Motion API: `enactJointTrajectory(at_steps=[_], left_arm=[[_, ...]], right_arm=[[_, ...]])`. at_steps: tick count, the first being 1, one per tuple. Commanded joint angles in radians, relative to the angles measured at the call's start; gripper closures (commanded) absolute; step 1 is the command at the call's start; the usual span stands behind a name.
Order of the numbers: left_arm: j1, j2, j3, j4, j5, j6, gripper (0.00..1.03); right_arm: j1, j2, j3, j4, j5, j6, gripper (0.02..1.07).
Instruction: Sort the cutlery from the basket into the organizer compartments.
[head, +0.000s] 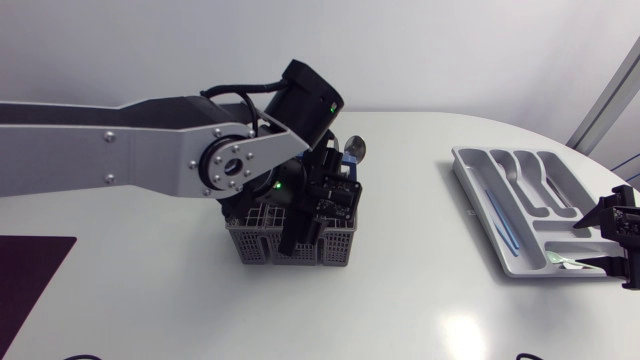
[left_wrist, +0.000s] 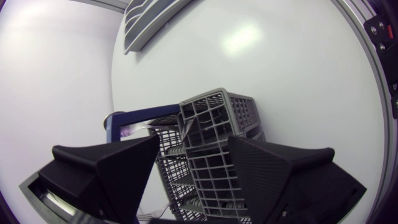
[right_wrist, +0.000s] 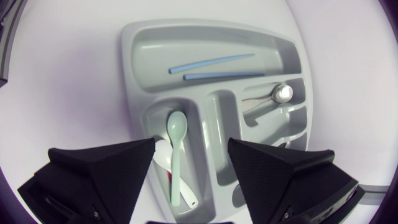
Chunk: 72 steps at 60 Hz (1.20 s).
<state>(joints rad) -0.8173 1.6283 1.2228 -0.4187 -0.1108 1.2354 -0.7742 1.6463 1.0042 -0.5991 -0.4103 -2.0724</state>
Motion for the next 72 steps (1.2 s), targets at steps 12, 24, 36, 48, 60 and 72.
enactJointTrajectory(at_steps=[12, 24, 36, 48, 60, 72], left_arm=[[-0.02, 0.067, 0.035, 0.041, -0.041, 0.049, 0.54], [-0.023, 0.097, 0.029, 0.078, -0.07, 0.079, 0.66], [-0.025, 0.114, 0.024, 0.113, -0.093, 0.095, 0.75], [-0.022, 0.117, 0.006, 0.138, -0.105, 0.114, 0.86], [-0.025, 0.122, -0.009, 0.155, -0.115, 0.119, 0.9], [-0.022, 0.123, -0.02, 0.155, -0.116, 0.119, 0.92]], right_arm=[[0.053, -0.189, -0.145, -0.062, -0.099, 0.017, 0.14], [0.133, -0.333, -0.248, -0.087, -0.182, 0.11, 0.14], [0.236, -0.476, -0.354, -0.099, -0.234, 0.213, 0.14], [0.352, -0.606, -0.427, -0.091, -0.243, 0.333, 0.14], [0.489, -0.695, -0.493, -0.027, -0.246, 0.505, 0.14], [0.655, -0.792, -0.569, 0.117, -0.225, 0.739, 0.12]])
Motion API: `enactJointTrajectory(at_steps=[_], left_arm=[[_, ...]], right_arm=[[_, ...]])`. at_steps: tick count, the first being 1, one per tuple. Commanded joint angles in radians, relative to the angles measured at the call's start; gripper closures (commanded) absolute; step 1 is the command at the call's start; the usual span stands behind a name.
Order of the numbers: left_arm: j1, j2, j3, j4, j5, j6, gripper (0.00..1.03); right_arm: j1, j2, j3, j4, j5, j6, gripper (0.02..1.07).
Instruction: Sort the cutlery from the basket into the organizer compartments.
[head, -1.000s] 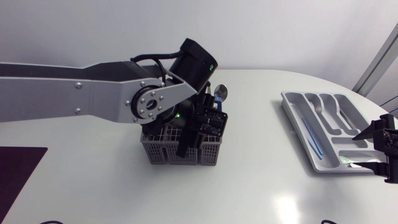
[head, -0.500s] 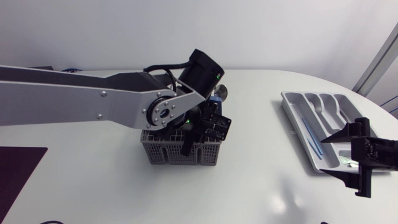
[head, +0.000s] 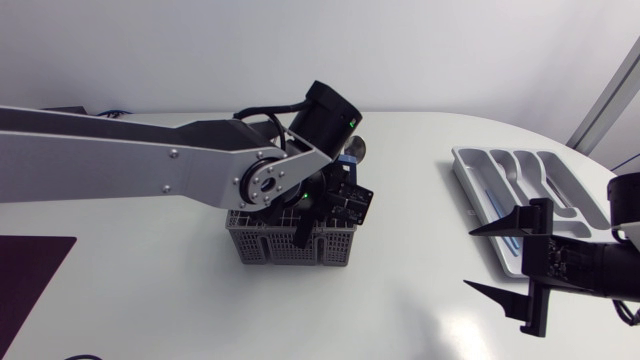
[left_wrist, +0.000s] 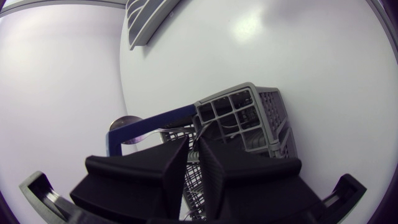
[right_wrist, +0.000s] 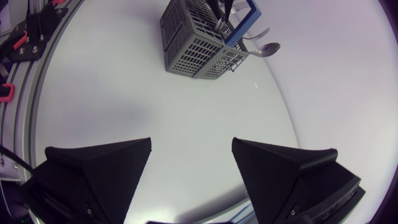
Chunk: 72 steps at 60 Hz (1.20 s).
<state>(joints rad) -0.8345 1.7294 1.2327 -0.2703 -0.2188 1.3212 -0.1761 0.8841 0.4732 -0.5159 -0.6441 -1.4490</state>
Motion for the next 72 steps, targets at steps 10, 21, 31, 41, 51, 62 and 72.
enactJointTrajectory(at_steps=[10, 21, 31, 41, 51, 62, 72], left_arm=[[-0.003, 0.018, -0.042, 0.003, -0.008, 0.029, 0.97], [0.0, 0.018, -0.052, -0.009, -0.007, 0.026, 1.0], [0.0, 0.007, -0.041, -0.01, -0.004, 0.019, 1.0], [-0.012, -0.042, -0.045, -0.012, -0.001, -0.002, 1.0], [-0.021, -0.074, -0.068, -0.003, -0.001, -0.023, 1.0], [-0.02, -0.128, -0.07, 0.02, -0.002, -0.068, 1.0], [-0.02, -0.159, -0.085, 0.057, -0.001, -0.103, 1.0]], right_arm=[[0.159, -0.047, -0.051, 0.094, 0.057, 0.22, 0.12], [0.202, -0.045, -0.061, 0.129, 0.089, 0.256, 0.12], [0.211, -0.047, -0.056, 0.129, 0.092, 0.268, 0.12], [0.263, -0.056, -0.056, 0.175, 0.127, 0.343, 0.12], [0.337, -0.056, -0.059, 0.201, 0.169, 0.395, 0.12], [0.405, -0.071, -0.053, 0.238, 0.207, 0.464, 0.12], [0.487, -0.079, -0.056, 0.303, 0.277, 0.555, 0.11]])
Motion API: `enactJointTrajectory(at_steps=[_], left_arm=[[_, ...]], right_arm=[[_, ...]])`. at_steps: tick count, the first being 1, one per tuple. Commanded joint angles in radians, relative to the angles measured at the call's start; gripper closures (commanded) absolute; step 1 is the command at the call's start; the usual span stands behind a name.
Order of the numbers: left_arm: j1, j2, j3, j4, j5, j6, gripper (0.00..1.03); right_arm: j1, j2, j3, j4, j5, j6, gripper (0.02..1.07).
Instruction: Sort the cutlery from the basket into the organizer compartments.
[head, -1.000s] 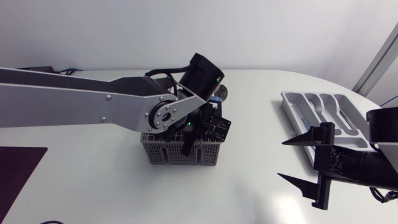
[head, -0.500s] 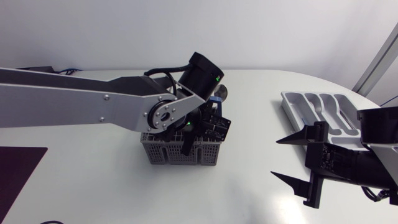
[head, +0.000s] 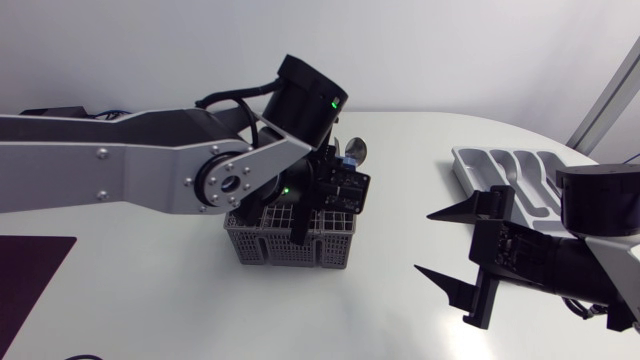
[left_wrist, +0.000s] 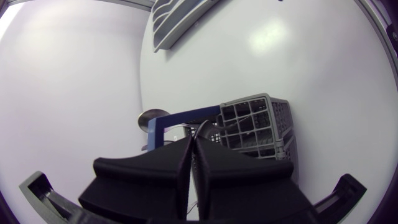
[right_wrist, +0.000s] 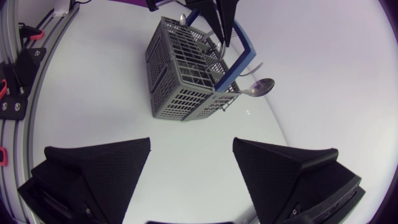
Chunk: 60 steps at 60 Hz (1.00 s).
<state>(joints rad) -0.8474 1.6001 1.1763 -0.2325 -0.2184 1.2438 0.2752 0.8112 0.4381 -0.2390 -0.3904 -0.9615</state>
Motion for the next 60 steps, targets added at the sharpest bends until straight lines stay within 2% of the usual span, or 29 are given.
enactJointTrajectory(at_steps=[1, 6, 14, 39, 50, 60], left_arm=[[-0.007, -0.035, -0.035, 0.027, -0.001, -0.03, 1.0], [-0.009, -0.052, -0.055, 0.064, -0.002, -0.053, 1.0], [-0.007, -0.081, -0.063, 0.067, -0.004, -0.07, 1.0], [-0.018, -0.152, -0.004, -0.048, -0.03, -0.072, 1.0], [-0.028, -0.164, -0.004, -0.048, -0.041, -0.075, 1.0], [-0.03, -0.141, -0.006, -0.042, -0.061, -0.113, 1.0]], right_arm=[[0.045, -0.006, -0.022, 0.033, 0.031, 0.079, 0.11], [0.094, -0.004, -0.024, 0.06, 0.071, 0.116, 0.11], [0.136, 0.002, -0.016, 0.087, 0.104, 0.152, 0.11], [0.208, 0.023, -0.015, 0.11, 0.153, 0.184, 0.11], [0.239, 0.026, -0.006, 0.113, 0.177, 0.213, 0.09], [0.285, 0.082, 0.001, 0.167, 0.252, 0.28, 0.09]])
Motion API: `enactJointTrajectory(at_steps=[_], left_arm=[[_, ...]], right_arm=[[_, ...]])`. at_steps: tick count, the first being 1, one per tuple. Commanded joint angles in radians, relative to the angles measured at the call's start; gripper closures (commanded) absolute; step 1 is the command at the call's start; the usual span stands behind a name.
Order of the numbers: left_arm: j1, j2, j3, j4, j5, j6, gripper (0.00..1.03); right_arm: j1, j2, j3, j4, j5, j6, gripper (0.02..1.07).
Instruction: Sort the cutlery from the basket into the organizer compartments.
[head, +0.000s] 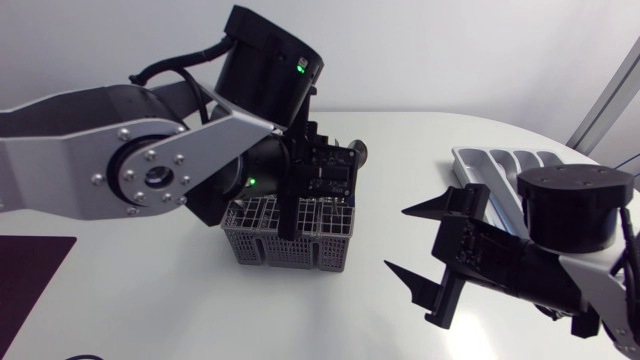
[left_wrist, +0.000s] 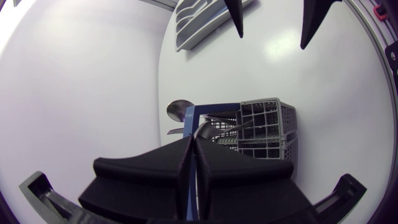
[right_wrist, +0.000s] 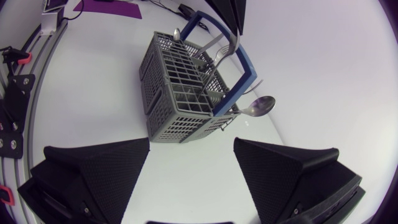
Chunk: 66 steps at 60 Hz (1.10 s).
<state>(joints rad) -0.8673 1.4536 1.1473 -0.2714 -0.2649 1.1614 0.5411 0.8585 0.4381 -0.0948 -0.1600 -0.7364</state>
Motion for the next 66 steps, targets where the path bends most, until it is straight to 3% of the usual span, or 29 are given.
enactJointTrajectory(at_steps=[1, 20, 47, 55, 66], left_arm=[[-0.01, 0.007, 0.023, -0.003, -0.017, -0.035, 1.0], [-0.002, 0.016, 0.026, 0.034, -0.053, -0.055, 1.0], [-0.029, -0.022, 0.066, -0.031, -0.082, -0.111, 1.0], [-0.05, -0.047, 0.08, -0.078, -0.091, -0.174, 1.0], [-0.059, -0.048, 0.135, -0.164, -0.102, -0.348, 1.0]], right_arm=[[0.023, 0.043, 0.002, 0.026, 0.024, 0.061, 0.09], [0.077, 0.089, 0.017, 0.063, 0.073, 0.111, 0.09], [0.105, 0.122, 0.048, 0.073, 0.116, 0.152, 0.09], [0.105, 0.12, 0.054, 0.075, 0.117, 0.175, 0.09], [0.108, 0.108, 0.067, 0.083, 0.139, 0.25, 0.1]])
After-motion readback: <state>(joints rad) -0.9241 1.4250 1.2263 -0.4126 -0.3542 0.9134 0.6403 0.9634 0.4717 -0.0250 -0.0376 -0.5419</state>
